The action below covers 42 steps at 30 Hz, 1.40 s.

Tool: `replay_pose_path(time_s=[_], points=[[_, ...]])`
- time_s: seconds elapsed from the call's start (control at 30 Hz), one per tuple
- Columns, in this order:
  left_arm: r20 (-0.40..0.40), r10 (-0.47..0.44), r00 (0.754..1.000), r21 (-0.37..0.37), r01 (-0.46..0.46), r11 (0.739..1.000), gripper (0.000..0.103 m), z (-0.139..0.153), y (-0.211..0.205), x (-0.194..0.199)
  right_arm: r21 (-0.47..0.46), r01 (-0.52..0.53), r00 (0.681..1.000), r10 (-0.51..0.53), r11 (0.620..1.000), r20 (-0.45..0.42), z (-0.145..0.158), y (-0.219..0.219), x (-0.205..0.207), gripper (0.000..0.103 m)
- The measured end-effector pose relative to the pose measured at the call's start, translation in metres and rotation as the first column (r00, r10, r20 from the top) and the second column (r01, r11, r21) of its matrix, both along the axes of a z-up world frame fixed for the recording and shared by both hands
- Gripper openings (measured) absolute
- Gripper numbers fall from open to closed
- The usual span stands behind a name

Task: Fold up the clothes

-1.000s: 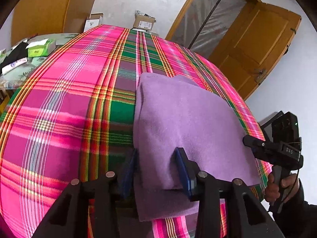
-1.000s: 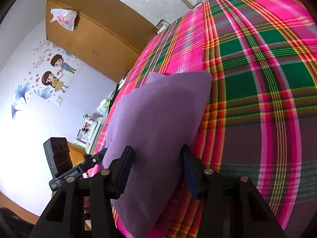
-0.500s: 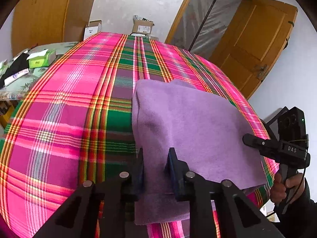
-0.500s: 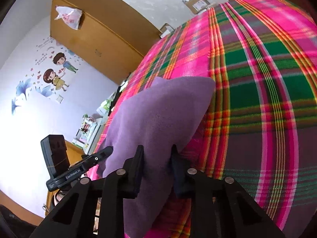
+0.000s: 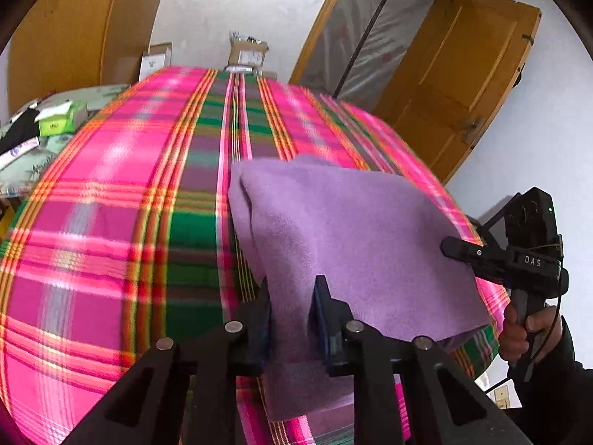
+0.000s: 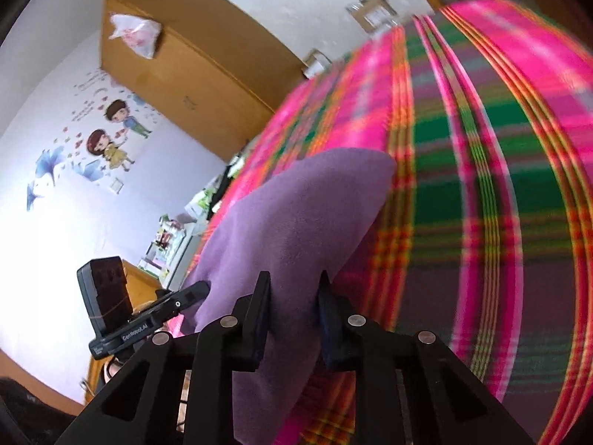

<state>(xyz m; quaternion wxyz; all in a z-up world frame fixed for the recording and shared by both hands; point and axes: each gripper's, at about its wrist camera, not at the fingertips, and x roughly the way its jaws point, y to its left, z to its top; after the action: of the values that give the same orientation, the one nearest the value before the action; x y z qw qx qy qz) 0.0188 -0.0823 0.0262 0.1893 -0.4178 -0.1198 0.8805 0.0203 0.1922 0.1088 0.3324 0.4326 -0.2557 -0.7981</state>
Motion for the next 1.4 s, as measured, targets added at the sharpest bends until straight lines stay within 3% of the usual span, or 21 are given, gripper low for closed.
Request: replay_pose_path(time_s=[0.13,0.2,0.57,0.67,0.73,0.87,1.4], points=[[0.042,0.025,0.999,0.035,-0.027,0.999,0.033,-0.007,-0.008,-0.004,-0.017,0.013,0.999,-0.012,1.000,0.038,-0.010,0.003,-0.001,0.040],[0.058,0.037,0.998,0.038,-0.040,0.998,0.041,-0.010,-0.009,-0.006,-0.024,0.020,0.999,-0.019,1.000,0.046,-0.012,0.005,-0.002,0.041],[0.065,0.011,0.998,0.067,-0.016,0.998,0.042,-0.017,0.000,-0.016,-0.051,0.022,0.997,-0.018,0.998,0.072,-0.022,0.008,-0.007,0.046],[0.067,0.010,0.998,0.089,-0.015,0.996,0.036,-0.018,-0.003,-0.014,-0.053,0.015,0.998,-0.011,0.999,0.068,-0.023,0.007,-0.008,0.043],[0.072,0.013,0.997,0.111,-0.021,0.994,0.031,-0.018,-0.006,-0.014,-0.063,0.013,0.997,-0.009,0.998,0.072,-0.024,0.008,-0.008,0.033],[0.049,0.015,0.999,0.097,-0.019,0.995,0.023,-0.010,-0.004,-0.009,-0.059,0.006,0.999,-0.003,0.998,0.051,-0.018,0.007,-0.006,0.026],[-0.088,0.019,0.996,0.031,-0.016,0.999,0.021,0.048,-0.018,-0.017,-0.050,-0.052,0.996,0.048,0.997,-0.075,0.032,-0.009,-0.018,0.023]])
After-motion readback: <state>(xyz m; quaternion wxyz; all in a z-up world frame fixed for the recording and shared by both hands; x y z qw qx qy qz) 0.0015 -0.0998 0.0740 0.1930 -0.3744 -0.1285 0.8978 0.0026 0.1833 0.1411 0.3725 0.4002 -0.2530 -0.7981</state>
